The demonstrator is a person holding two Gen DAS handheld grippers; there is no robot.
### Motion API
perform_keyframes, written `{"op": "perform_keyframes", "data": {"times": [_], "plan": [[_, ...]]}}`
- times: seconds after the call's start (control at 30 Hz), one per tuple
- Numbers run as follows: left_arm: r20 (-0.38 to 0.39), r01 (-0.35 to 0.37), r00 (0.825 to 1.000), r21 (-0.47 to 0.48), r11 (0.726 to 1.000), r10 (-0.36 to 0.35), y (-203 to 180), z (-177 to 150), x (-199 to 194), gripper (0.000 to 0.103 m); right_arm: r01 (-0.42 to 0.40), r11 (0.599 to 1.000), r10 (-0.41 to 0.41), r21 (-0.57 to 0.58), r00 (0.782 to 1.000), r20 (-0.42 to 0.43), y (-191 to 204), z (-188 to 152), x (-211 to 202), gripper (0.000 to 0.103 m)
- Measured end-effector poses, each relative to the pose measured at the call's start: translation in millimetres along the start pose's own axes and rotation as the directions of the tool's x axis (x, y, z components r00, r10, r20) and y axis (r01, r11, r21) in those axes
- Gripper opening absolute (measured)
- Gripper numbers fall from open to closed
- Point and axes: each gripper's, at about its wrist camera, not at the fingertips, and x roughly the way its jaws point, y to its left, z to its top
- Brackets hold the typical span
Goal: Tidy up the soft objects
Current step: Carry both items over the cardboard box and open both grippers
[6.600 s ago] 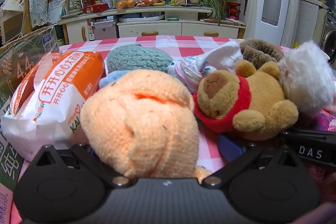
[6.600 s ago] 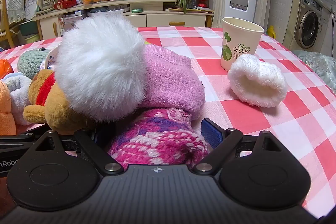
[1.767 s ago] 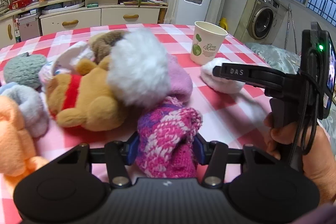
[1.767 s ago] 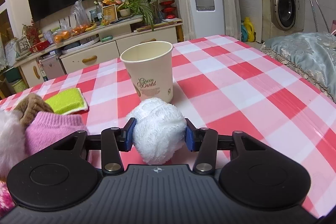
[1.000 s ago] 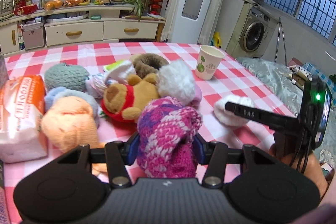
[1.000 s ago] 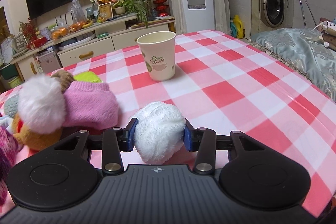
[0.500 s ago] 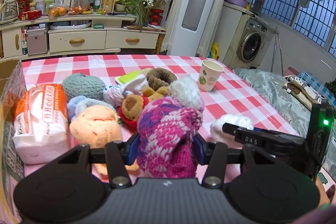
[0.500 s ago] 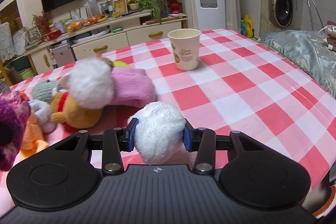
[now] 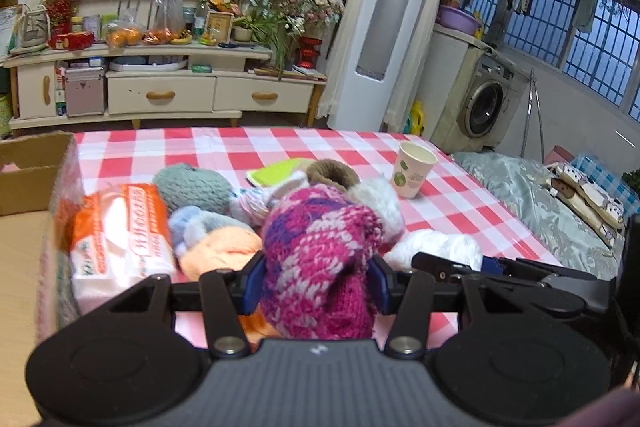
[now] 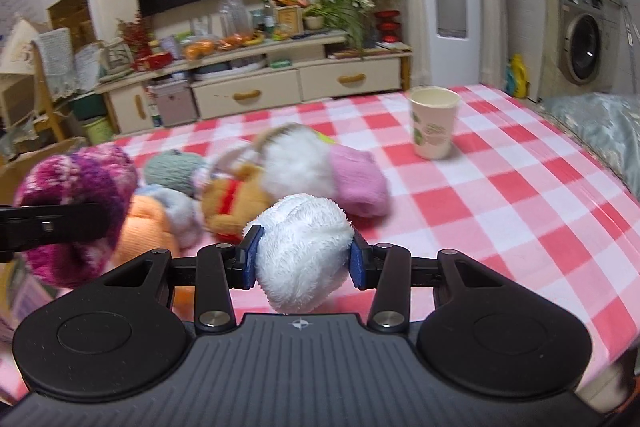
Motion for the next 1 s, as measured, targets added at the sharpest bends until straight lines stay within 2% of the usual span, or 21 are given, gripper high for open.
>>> {"op": "perform_keyframes", "data": {"times": [0.23, 0.4, 0.47, 0.6, 0.83, 1.0], "plan": [[0.058, -0.054, 0.997, -0.052, 0.997, 0.057, 31, 16, -23, 0.051, -0.095, 0.994, 0.097, -0.048, 0.995, 0.031, 31, 17, 5, 0.052], [0.115, -0.134, 0.982, -0.116, 0.984, 0.148, 66, 27, -46, 0.051, -0.199, 0.977, 0.202, -0.077, 0.979, 0.031, 64, 30, 13, 0.052], [0.131, -0.186, 0.970, -0.139, 0.973, 0.204, 80, 29, -53, 0.051, -0.241, 0.965, 0.246, -0.103, 0.969, 0.035, 83, 34, 17, 0.052], [0.138, -0.302, 0.934, -0.182, 0.936, 0.329, 110, 29, -64, 0.051, -0.323, 0.933, 0.331, -0.157, 0.943, 0.028, 119, 38, 22, 0.053], [0.093, -0.467, 0.862, -0.241, 0.851, 0.499, 151, 25, -74, 0.052, -0.435, 0.877, 0.440, -0.203, 0.898, -0.024, 177, 35, 39, 0.053], [0.064, -0.505, 0.841, -0.263, 0.822, 0.537, 168, 23, -80, 0.054, -0.485, 0.844, 0.484, -0.229, 0.873, -0.066, 214, 28, 48, 0.053]]}}
